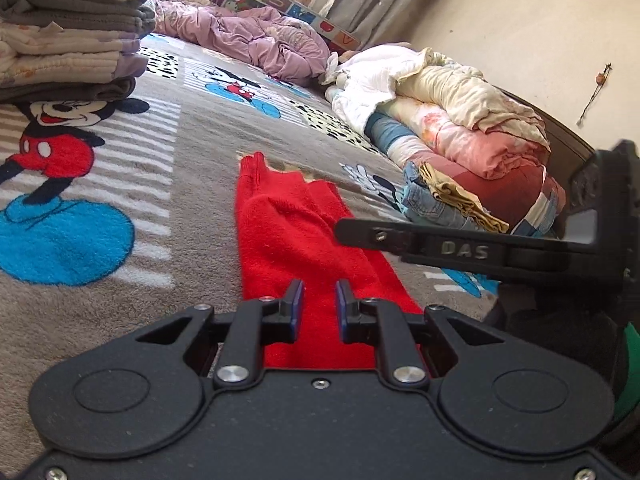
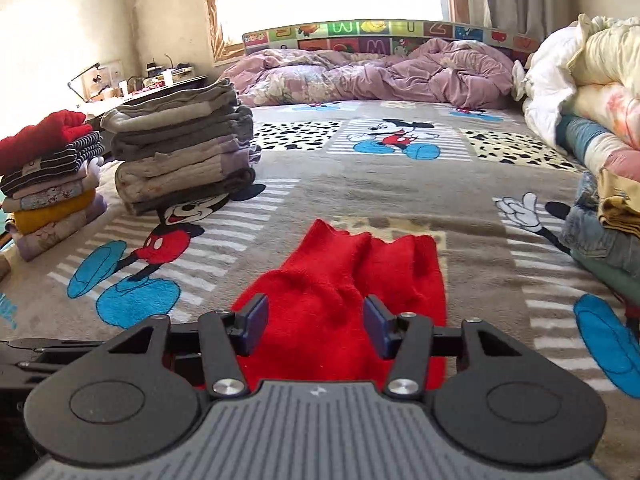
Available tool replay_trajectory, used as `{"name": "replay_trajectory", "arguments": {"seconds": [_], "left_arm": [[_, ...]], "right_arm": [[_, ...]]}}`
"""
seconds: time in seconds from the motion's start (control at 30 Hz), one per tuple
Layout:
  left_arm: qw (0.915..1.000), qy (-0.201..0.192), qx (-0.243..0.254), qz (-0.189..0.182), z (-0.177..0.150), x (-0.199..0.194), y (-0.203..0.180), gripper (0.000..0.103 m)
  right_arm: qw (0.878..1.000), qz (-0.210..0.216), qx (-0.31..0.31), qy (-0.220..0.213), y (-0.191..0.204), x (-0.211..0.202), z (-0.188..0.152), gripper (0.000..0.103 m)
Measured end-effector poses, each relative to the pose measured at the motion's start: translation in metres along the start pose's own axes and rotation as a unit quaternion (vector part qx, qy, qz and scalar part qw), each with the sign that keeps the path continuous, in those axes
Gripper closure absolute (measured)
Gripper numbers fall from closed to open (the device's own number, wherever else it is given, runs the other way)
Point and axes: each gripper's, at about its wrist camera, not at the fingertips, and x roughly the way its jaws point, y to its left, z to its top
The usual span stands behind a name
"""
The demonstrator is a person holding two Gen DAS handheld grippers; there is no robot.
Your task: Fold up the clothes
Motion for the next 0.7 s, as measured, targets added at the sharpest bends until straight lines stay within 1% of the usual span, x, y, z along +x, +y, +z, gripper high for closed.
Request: {"name": "replay_trajectory", "arguments": {"seconds": [0.07, 0.1, 0.13, 0.17, 0.2, 0.23, 0.3, 0.4, 0.43, 0.47, 0.5, 0.53, 0.6, 0.63, 0.67, 0.7], "left_arm": [[0.9991, 0.042, -0.002, 0.003, -0.007, 0.015, 0.004, 0.090], [0.9989, 0.047, 0.005, 0.002, -0.008, 0.016, 0.003, 0.090], [0.9986, 0.052, 0.012, 0.001, -0.009, 0.017, 0.001, 0.090], [0.9983, 0.056, 0.018, 0.000, -0.011, 0.018, 0.000, 0.090], [0.9984, 0.052, 0.019, -0.003, -0.010, 0.016, 0.000, 0.090], [0.9986, 0.048, 0.020, -0.007, -0.010, 0.014, 0.000, 0.090], [0.9987, 0.043, 0.024, -0.013, -0.010, 0.009, -0.002, 0.090], [0.9985, 0.039, 0.033, -0.021, -0.013, 0.001, -0.007, 0.090], [0.9980, 0.046, 0.039, -0.019, -0.015, 0.001, -0.009, 0.090], [0.9972, 0.060, 0.045, -0.007, -0.019, 0.006, -0.010, 0.090], [0.9961, 0.072, 0.050, 0.004, -0.023, 0.010, -0.011, 0.090], [0.9968, 0.070, 0.039, 0.000, -0.023, 0.008, -0.010, 0.090], [0.9978, 0.064, 0.016, -0.009, -0.023, 0.003, -0.006, 0.090], [0.9985, 0.053, 0.003, -0.011, -0.021, -0.005, -0.006, 0.090], [0.9993, 0.038, -0.001, -0.004, -0.018, -0.015, -0.006, 0.090], [0.9997, 0.022, -0.006, 0.003, -0.015, -0.024, -0.007, 0.090]], "right_arm": [[0.998, -0.001, 0.007, 0.060, -0.009, 0.026, -0.008, 0.052], [0.996, -0.002, 0.011, 0.090, -0.014, 0.039, -0.012, 0.052], [0.996, -0.009, 0.008, 0.088, -0.018, 0.037, -0.015, 0.044], [0.996, -0.016, 0.004, 0.085, -0.021, 0.035, -0.019, 0.044], [0.996, -0.021, 0.006, 0.082, -0.023, 0.032, -0.020, 0.045], [0.996, -0.027, 0.008, 0.079, -0.024, 0.029, -0.021, 0.048], [0.998, -0.028, -0.008, 0.050, -0.018, 0.016, -0.022, 0.053], [0.997, -0.015, -0.071, 0.021, 0.000, -0.002, -0.024, 0.057], [0.996, -0.010, -0.091, 0.011, 0.006, -0.008, -0.025, 0.060], [0.994, -0.014, -0.101, 0.034, 0.008, -0.003, -0.029, 0.060], [0.992, -0.017, -0.104, 0.070, 0.006, 0.008, -0.034, 0.060], [0.992, -0.008, -0.092, 0.084, -0.001, 0.017, -0.042, 0.057], [0.995, -0.006, -0.069, 0.079, -0.008, 0.013, -0.041, 0.055], [0.994, -0.011, -0.075, 0.074, -0.004, 0.006, -0.040, 0.055], [0.994, -0.016, -0.082, 0.069, 0.001, -0.001, -0.038, 0.055], [0.995, -0.014, -0.073, 0.062, -0.001, -0.011, -0.040, 0.057]]}}
